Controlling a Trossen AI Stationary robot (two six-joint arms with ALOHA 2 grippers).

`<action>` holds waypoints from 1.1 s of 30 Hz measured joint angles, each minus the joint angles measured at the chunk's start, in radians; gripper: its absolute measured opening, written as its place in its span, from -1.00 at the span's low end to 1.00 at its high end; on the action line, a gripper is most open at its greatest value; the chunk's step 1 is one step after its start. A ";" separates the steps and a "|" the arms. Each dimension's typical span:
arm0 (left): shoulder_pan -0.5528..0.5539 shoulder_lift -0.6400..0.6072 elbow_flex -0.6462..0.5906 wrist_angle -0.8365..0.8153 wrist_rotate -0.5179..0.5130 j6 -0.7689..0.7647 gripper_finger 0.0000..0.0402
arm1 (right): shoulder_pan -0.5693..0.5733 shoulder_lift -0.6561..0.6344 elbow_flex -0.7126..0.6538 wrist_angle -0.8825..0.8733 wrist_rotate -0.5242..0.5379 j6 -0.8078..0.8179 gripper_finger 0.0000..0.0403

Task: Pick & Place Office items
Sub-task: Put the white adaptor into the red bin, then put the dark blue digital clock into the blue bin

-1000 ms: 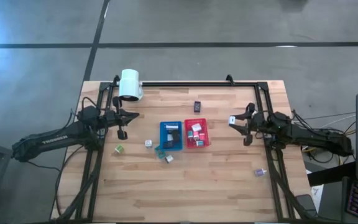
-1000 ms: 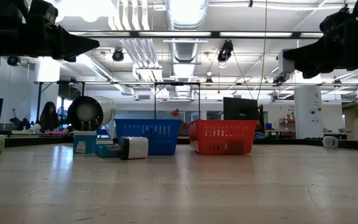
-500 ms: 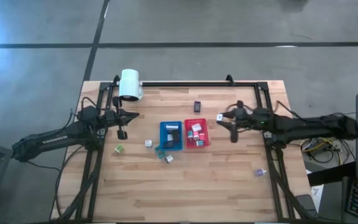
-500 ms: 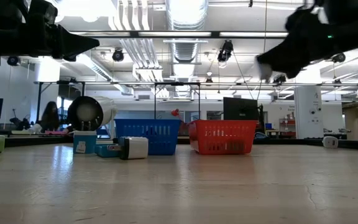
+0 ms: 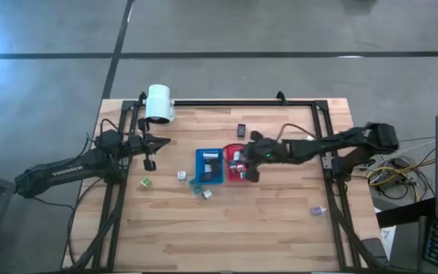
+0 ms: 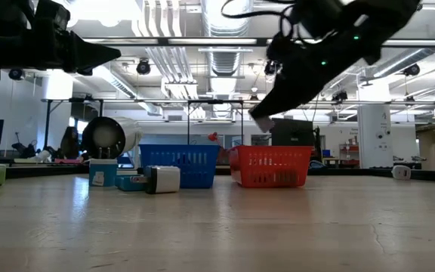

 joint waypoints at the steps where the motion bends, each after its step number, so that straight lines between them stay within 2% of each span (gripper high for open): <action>1: 0.000 0.000 0.000 0.000 0.000 0.000 -0.94 | 0.000 0.027 0.024 -0.017 -0.001 -0.003 -0.21; 7: 0.000 0.000 0.000 0.000 0.000 0.000 -0.94 | -0.001 0.128 0.119 -0.171 0.001 -0.001 -0.21; 14: 0.000 0.000 0.000 0.000 -0.001 0.000 -0.94 | -0.001 0.186 0.152 -0.190 0.008 0.002 -0.19; 23: 0.001 0.000 0.000 -0.002 -0.001 0.000 -0.94 | -0.001 0.194 0.148 -0.190 0.005 0.003 0.02; 33: 0.001 0.001 -0.001 -0.008 -0.003 -0.003 -0.94 | -0.001 0.157 0.146 -0.190 0.016 0.000 0.07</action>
